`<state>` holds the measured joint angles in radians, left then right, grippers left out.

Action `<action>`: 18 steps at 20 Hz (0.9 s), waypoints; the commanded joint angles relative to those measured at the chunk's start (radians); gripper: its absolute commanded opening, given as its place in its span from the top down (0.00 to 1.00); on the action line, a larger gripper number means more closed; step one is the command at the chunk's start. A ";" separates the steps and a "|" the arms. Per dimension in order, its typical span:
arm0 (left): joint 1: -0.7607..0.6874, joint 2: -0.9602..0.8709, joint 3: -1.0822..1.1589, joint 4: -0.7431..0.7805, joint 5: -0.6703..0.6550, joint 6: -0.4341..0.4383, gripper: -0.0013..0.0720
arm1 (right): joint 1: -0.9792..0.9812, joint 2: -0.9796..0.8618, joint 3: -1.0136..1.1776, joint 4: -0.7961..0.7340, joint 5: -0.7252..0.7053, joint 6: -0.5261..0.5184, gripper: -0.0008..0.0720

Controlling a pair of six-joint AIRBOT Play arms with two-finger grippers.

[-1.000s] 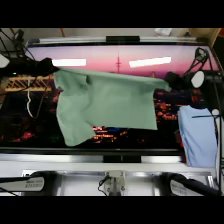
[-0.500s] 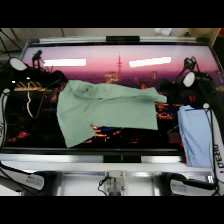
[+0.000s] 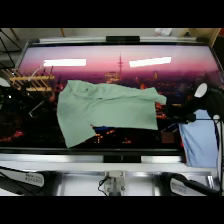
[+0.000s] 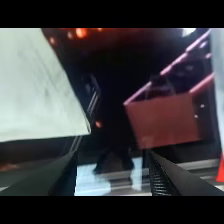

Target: Fold the shirts.

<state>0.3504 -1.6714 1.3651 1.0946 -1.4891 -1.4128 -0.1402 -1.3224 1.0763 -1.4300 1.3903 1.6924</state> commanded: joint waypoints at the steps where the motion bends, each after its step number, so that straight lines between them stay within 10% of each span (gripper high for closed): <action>1: -0.013 0.003 -0.111 -0.066 0.095 0.068 0.29 | 0.007 0.013 -0.058 0.045 0.027 -0.015 0.25; 9: -0.069 -0.002 -0.178 -0.116 0.233 0.084 0.48 | 0.007 0.013 -0.059 0.052 0.018 -0.007 0.24; 13: -0.071 -0.003 -0.177 -0.116 0.226 0.086 0.93 | 0.007 0.012 -0.146 0.114 -0.104 0.004 0.24; 18: -0.070 0.032 -0.177 -0.116 0.203 0.138 0.94 | 0.006 0.004 -0.291 0.229 -0.346 -0.002 0.24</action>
<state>0.2798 -1.6566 1.1885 0.9794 -1.2800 -1.3003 -0.1333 -1.3117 0.8474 -1.2682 1.1851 1.6939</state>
